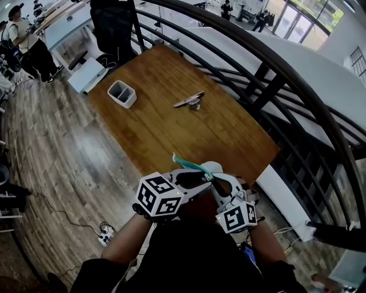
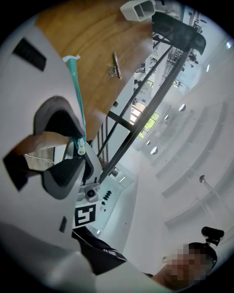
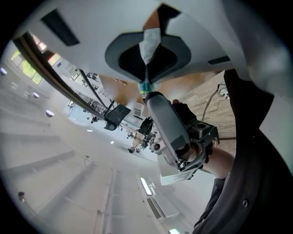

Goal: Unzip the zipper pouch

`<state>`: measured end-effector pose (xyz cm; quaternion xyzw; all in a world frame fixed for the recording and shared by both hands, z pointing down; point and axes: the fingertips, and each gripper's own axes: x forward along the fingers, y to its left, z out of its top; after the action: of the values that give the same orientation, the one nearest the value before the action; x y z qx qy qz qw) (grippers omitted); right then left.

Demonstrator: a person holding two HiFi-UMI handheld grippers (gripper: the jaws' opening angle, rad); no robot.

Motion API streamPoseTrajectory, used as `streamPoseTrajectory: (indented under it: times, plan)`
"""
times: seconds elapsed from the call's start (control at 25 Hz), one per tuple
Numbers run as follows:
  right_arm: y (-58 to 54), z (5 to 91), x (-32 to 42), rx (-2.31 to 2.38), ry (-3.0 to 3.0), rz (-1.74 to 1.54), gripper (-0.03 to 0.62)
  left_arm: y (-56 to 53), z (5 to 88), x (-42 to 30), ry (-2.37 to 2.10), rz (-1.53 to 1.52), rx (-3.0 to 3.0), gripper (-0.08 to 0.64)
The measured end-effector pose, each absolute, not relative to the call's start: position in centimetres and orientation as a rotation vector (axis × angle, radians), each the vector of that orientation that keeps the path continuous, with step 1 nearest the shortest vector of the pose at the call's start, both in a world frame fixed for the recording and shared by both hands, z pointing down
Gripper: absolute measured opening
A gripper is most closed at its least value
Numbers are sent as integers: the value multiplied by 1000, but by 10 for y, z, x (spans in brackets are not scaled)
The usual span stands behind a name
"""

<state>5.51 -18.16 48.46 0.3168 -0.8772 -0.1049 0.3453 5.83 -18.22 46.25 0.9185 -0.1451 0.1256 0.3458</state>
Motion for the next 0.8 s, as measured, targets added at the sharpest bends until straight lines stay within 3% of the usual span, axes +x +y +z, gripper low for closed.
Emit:
streamPoseTrajectory:
  times: [0.28, 0.4, 0.8]
  plan:
    - [-176, 488, 46, 752, -2227, -366, 12, -181, 470, 60, -408, 416, 2417, 168]
    - [-174, 488, 47, 748, -2247, -345, 12, -182, 471, 58, -387, 389, 2381, 134]
    - [-165, 486, 48, 750, -2301, -300, 11, -172, 466, 52, -311, 418, 2419, 119]
